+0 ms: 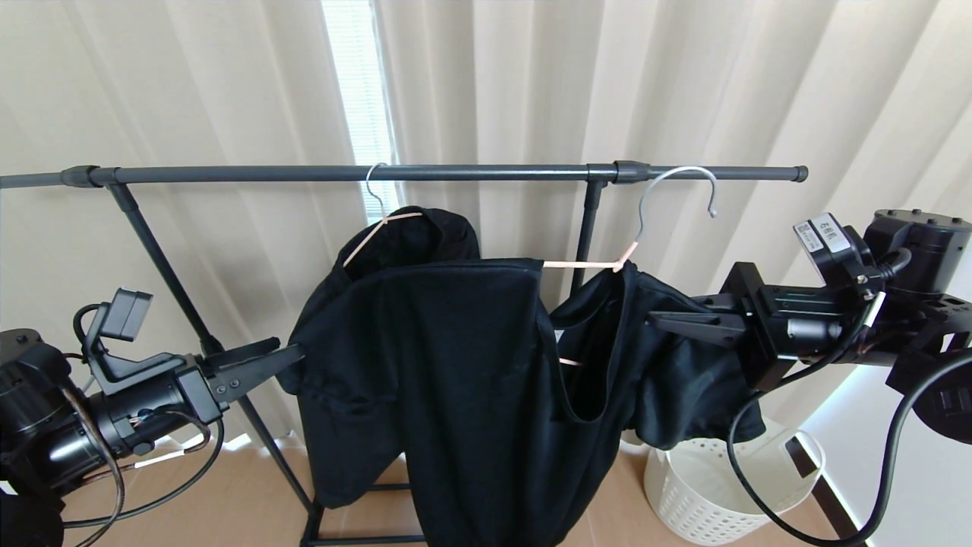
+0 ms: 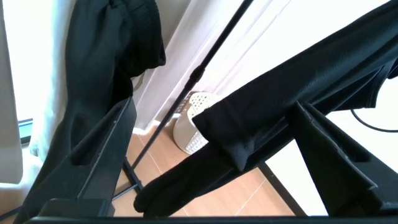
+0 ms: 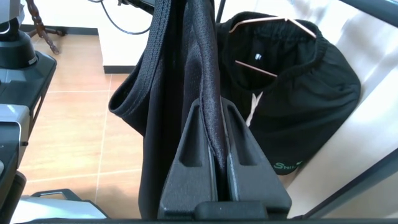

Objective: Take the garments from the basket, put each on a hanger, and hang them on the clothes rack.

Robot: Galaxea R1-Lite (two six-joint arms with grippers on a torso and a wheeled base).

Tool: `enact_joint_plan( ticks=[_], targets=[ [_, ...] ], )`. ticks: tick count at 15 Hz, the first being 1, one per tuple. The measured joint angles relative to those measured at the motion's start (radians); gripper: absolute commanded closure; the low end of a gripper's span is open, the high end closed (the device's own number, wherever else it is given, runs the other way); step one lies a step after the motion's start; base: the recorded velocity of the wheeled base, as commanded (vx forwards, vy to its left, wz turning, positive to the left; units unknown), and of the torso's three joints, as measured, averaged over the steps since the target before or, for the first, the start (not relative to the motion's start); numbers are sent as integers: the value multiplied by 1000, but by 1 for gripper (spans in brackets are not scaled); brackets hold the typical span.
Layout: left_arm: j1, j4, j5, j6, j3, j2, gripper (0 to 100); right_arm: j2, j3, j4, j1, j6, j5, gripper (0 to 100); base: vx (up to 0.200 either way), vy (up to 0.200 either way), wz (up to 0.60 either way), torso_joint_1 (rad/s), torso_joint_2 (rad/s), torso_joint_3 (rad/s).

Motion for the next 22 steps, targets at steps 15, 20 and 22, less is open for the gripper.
enact_joint_plan(
  ticks=[15, 20, 22],
  targets=[
    [-129, 512, 0, 26, -119, -389, 0, 76, 38, 2, 125, -5, -8, 100, 0, 0, 0, 0, 0, 0],
    [-229, 1215, 21, 247, -527, -522, 0, 75, 47, 1, 142, -8, -8, 100, 0, 0, 0, 0, 0, 0],
    [-311, 1459, 110, 362, -688, -534, 0, 74, 48, 1, 147, -8, -8, 100, 0, 0, 0, 0, 0, 0]
  ],
)
